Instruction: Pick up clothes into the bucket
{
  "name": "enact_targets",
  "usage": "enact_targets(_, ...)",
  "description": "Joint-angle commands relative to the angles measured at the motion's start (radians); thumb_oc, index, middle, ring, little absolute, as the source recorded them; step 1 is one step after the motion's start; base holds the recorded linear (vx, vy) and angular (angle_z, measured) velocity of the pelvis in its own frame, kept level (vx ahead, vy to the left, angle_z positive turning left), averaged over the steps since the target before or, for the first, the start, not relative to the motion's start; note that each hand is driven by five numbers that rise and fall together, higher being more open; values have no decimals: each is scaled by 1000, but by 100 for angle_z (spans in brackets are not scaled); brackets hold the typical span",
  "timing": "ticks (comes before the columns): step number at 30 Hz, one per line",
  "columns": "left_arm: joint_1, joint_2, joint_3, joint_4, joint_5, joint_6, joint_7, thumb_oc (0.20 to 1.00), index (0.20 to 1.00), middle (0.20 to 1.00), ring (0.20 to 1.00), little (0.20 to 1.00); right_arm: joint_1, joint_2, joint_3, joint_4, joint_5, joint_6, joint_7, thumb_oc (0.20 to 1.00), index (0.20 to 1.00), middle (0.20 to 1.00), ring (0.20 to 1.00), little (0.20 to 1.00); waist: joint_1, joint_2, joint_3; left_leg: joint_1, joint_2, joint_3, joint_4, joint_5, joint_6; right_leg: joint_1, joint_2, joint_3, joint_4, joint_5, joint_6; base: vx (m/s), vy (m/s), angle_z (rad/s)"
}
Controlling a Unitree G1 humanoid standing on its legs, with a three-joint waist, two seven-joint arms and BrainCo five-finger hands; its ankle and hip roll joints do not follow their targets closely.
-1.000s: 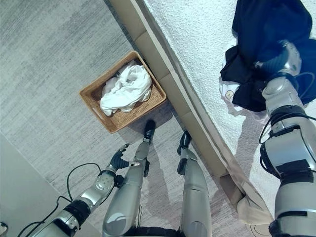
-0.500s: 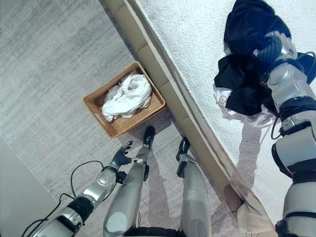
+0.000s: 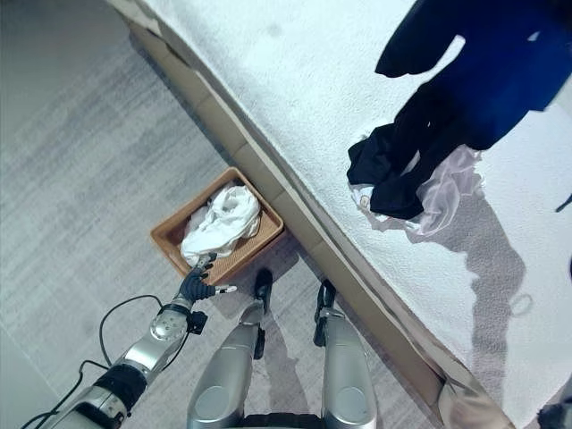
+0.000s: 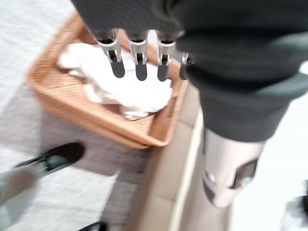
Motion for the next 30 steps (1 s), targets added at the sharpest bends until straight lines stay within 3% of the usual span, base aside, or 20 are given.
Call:
enact_targets(1, 47, 15, 23, -81, -91, -58, -55, 1000, 1000, 1000, 1000, 1000, 38, -23, -13, -82, 8, -59, -36, 200, 200, 200, 200, 200, -30, -58, -162, 10, 12, 10, 20, -76, -23, 83, -10, 48, -178, 99, 75, 46, 13, -18)
enact_targets(3, 27, 57, 36, -234, -153, -68, -91, 1000, 1000, 1000, 1000, 1000, 85, -12, -38, -159, 46, -82, 4, 200, 200, 200, 200, 200, -41, -56, -208, 58, 20, 29, -15, -76, -29, 129, 0, 52, -223, 107, 76, 62, 8, -11)
enact_targets(6, 18, 67, 39, -269, -169, -68, -97, 1000, 1000, 1000, 1000, 1000, 103, -12, -45, -179, 57, -87, 21, 200, 200, 200, 200, 200, -44, -56, -224, 67, 20, 33, -27, -68, -31, 139, 1, 48, -237, 114, 77, 38, 8, -10)
enact_targets(7, -48, 108, 28, -397, -216, -75, -126, 1000, 1000, 1000, 1000, 1000, 144, -3, -29, -248, 105, -99, 94, 200, 200, 200, 200, 200, -57, -59, -272, 105, 22, 46, -52, -67, -36, 177, 6, 50, -259, 116, 81, 73, -4, -13)
enact_targets(12, -183, 149, -24, -500, -249, -69, -152, 1000, 1000, 1000, 1000, 1000, 203, 14, 10, -325, 186, -107, 204, 200, 200, 200, 200, 200, -73, -63, -328, 151, 22, 62, -61, -79, -35, 223, 5, 53, -275, 115, 84, 88, -1, -6)
enact_targets(14, -294, 144, -69, -503, -249, -63, -136, 1000, 1000, 1000, 1000, 1000, 239, 5, 51, -387, 208, -90, 281, 200, 200, 200, 200, 200, -80, -65, -363, 185, 24, 71, -62, -95, -31, 259, 3, 60, -285, 111, 87, 111, 6, -7)
enact_targets(26, -631, 120, -331, -384, -258, -11, -194, 1000, 1000, 1000, 1000, 1000, 194, -36, 275, -546, 377, -70, 494, 200, 200, 200, 200, 200, -90, -68, -440, 253, 25, 87, -69, -116, -27, 335, -4, 60, -309, 112, 98, 40, 6, -4)
enact_targets(30, -675, 85, -395, -351, -308, 1, -218, 1000, 1000, 1000, 1000, 1000, 178, -32, 296, -573, 425, -76, 501, 200, 200, 200, 200, 200, -92, -65, -451, 266, 26, 88, -71, -119, -26, 350, -6, 56, -312, 111, 100, 10, 4, -2)
